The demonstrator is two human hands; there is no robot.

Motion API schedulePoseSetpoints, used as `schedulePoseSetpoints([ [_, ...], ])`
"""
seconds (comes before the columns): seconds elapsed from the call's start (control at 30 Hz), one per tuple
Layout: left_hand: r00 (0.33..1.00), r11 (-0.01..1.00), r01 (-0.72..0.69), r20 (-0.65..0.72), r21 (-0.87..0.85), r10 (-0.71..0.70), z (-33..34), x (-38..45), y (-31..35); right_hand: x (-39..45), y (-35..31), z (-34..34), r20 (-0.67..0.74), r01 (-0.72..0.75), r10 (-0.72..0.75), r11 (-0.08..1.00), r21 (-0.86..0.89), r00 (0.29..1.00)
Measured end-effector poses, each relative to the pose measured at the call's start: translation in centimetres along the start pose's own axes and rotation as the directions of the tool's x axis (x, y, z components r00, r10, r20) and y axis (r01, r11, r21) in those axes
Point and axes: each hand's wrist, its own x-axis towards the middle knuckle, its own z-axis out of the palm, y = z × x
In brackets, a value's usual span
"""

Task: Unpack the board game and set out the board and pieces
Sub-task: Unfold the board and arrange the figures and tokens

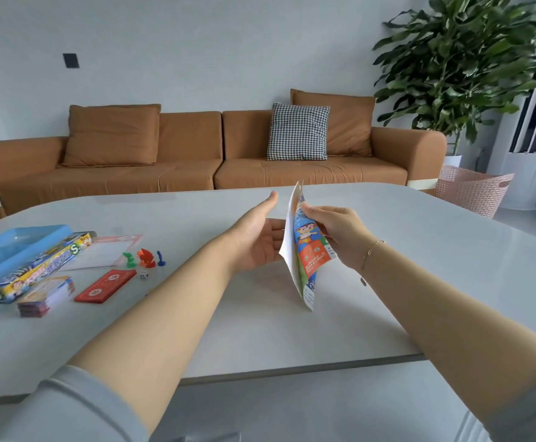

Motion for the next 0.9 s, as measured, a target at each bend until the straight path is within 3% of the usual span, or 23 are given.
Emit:
schedulePoseSetpoints([
  [0.13, 0.999, 0.997, 0.023, -0.038, 0.079, -0.02, 0.4, -0.4, 0.1, 0.0, -0.2, 0.0, 0.007, 0.008, -0.008, 0.999, -0.051, 1.0],
  [0.23, 0.981, 0.994, 0.034, -0.195, 0.104, -0.013, -0.1, -0.2, 0.1, 0.1, -0.7, -0.3, -0.037, 0.006, -0.006, 1.0, -0.006, 0.999],
  [0.33, 0.941, 0.993, -0.029, -0.333, 0.117, 0.066, -1.2, 0.5, 0.0, 0.5, -1.3, -1.3, -0.132, -0.025, 0.031, 0.999, 0.047, 0.991],
  [0.43, 0.91, 0.994, -0.111, -0.399, 0.018, 0.109, -2.1, 0.4, 0.3, 0.6, -1.3, -2.9, -0.226, -0.053, 0.054, 0.999, 0.008, 0.973],
  [0.57, 0.919, 0.981, -0.192, -0.357, -0.029, 0.169, -2.7, -0.2, 1.0, 0.8, -0.3, -4.2, -0.321, -0.026, -0.051, 0.972, -0.232, 0.946],
  [0.67, 0.925, 0.976, -0.215, -0.327, -0.034, 0.192, -2.2, -0.8, 1.3, 0.9, -0.4, -3.7, -0.29, 0.036, -0.221, 0.848, -0.529, 0.931],
  [0.73, 0.944, 0.978, -0.197, -0.283, -0.066, 0.171, -1.8, -1.1, 1.2, 0.7, -0.7, -2.8, -0.193, 0.049, -0.184, 0.834, -0.55, 0.964],
  [0.9, 0.976, 0.964, -0.154, -0.184, -0.217, 0.115, -1.1, -1.6, 1.1, -0.9, -1.4, -1.0, -0.05, -0.045, 0.027, 0.921, -0.387, 0.998],
])
